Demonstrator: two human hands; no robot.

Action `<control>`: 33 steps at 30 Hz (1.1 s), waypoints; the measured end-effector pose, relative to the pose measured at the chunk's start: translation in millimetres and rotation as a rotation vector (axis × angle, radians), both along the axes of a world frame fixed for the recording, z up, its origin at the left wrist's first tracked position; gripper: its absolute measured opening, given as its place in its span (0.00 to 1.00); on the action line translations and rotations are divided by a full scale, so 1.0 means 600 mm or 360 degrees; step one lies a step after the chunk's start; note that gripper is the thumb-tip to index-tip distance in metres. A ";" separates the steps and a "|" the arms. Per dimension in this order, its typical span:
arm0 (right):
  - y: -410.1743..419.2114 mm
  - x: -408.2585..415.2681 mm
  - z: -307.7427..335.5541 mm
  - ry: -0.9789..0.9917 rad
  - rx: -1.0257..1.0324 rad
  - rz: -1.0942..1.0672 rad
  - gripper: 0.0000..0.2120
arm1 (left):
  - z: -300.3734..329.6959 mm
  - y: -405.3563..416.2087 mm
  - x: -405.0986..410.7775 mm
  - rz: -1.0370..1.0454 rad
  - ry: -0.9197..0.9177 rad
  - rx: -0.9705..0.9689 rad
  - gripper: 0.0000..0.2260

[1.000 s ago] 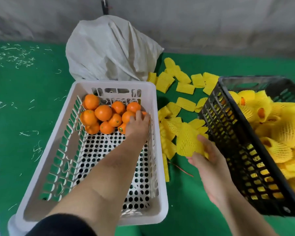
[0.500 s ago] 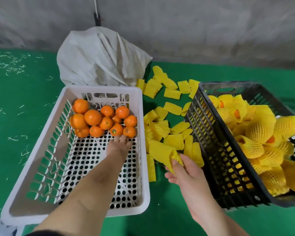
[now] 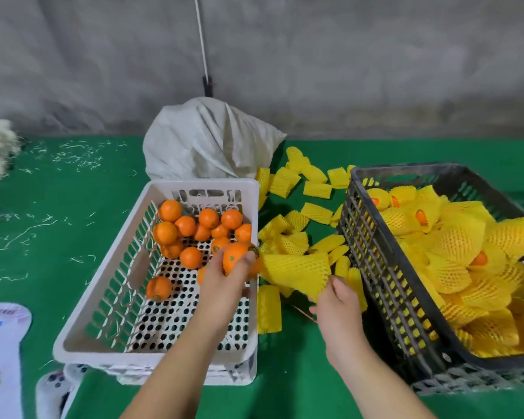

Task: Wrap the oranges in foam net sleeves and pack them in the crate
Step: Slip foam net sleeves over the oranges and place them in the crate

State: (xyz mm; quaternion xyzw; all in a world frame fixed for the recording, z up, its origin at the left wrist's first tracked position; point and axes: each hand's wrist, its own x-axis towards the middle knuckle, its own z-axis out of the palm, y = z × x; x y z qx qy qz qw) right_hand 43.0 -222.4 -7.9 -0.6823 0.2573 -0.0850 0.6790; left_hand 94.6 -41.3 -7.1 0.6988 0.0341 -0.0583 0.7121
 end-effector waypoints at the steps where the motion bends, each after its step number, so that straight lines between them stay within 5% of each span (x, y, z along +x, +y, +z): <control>1: -0.003 0.003 0.000 -0.0037 -0.0011 -0.0042 0.12 | 0.000 -0.013 -0.013 -0.0009 0.0093 -0.0163 0.24; 6: -0.010 -0.002 -0.008 -0.0175 0.0014 -0.0094 0.10 | -0.013 -0.037 -0.052 -0.0378 0.0329 -0.0506 0.34; 10: -0.019 -0.001 -0.020 -0.0173 -0.0512 0.0116 0.15 | -0.010 -0.020 -0.058 -0.0880 0.0385 -0.0463 0.44; 15: -0.031 0.006 -0.032 -0.0032 -0.0842 0.0277 0.22 | -0.006 -0.029 -0.061 -0.0892 0.0403 -0.0355 0.37; 20: -0.045 0.019 -0.043 0.0057 -0.0732 0.0228 0.23 | -0.006 -0.032 -0.064 -0.1105 0.0303 -0.0062 0.33; 27: -0.056 0.017 -0.059 -0.0155 -0.0746 0.0450 0.13 | -0.024 -0.060 -0.068 -0.0660 0.0202 -0.0031 0.31; 33: -0.042 -0.013 -0.059 -0.0444 -0.0799 0.0308 0.17 | -0.036 -0.091 -0.075 -0.0218 0.0096 -0.0155 0.24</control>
